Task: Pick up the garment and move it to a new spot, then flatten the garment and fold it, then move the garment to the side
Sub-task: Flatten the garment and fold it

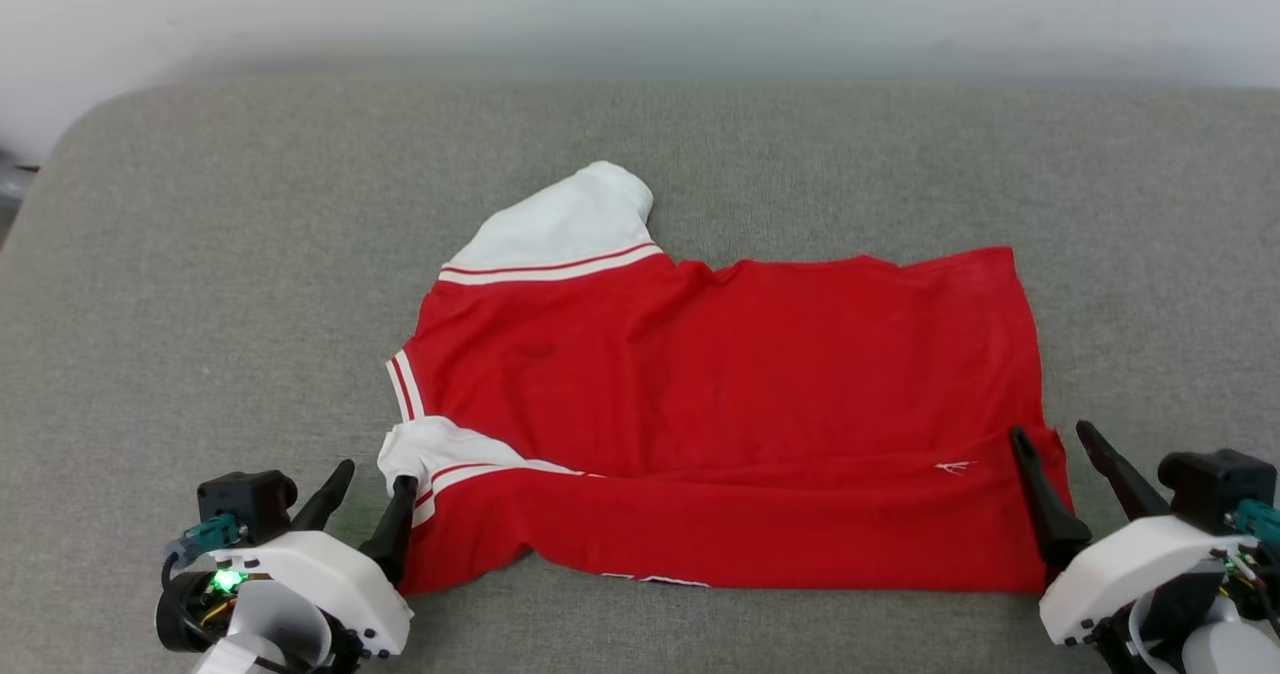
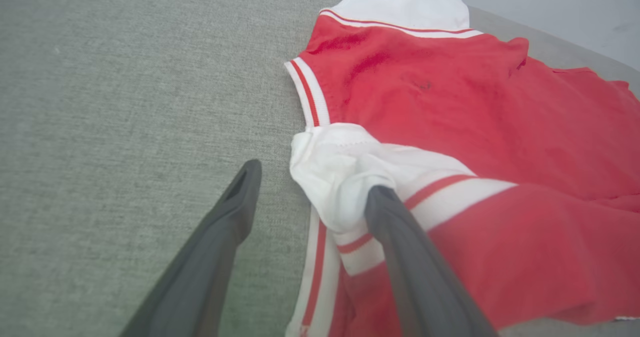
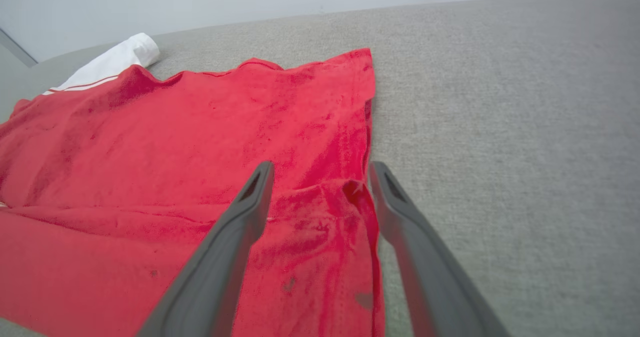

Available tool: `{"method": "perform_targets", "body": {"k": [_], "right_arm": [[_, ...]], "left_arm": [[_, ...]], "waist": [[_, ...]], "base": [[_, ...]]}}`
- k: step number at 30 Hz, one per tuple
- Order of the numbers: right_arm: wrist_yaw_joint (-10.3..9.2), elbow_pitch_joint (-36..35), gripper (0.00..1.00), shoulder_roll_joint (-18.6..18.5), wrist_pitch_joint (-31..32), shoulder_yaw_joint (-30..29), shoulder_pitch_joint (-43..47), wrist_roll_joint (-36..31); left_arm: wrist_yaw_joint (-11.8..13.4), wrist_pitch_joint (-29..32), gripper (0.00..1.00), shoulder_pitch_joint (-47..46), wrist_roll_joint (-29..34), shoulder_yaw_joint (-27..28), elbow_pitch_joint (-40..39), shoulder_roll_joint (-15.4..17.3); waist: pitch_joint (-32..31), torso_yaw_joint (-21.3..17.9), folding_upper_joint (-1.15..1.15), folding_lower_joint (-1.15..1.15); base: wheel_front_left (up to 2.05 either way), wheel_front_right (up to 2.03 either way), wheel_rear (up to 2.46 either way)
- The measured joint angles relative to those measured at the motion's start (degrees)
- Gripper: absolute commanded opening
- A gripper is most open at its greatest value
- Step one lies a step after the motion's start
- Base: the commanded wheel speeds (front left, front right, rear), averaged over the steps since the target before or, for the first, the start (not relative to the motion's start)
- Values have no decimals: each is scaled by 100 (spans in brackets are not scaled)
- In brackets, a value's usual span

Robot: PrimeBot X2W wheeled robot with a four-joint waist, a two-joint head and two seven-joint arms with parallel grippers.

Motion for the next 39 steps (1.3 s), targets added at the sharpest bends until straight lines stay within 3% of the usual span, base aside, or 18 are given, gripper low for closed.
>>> {"method": "perform_targets", "body": {"k": [6, 16, 23, 29, 39], "right_arm": [[0, -394, 100, 224, -179, -342, 388, -203], [-1, -1182, 100, 554, 168, -626, 948, -458], [-1, -1548, 100, 642, 309, -667, 1043, -533], [-1, -1719, 100, 673, 333, -658, 1003, -542], [-1, -1722, 100, 719, 357, -705, 838, -501]], "left_arm": [[100, 681, 100, 125, -193, 89, -477, 314], [379, 3084, 100, 389, -990, 200, -1657, 1105], [857, 4402, 100, 497, -1517, 247, -2095, 1344], [1032, 4745, 100, 482, -1635, 163, -1897, 1319], [851, 4800, 100, 209, -1791, -26, -1103, 1011]], "waist": [[-406, 28, 0, -1], [-807, -123, 0, -1], [-721, -263, 0, -1], [-430, -387, 0, -1], [1, -544, 0, -1]], "base": [[0, 0, 0], [0, 0, 0], [0, 0, 0], [0, 0, 0], [0, 0, 0]]}}
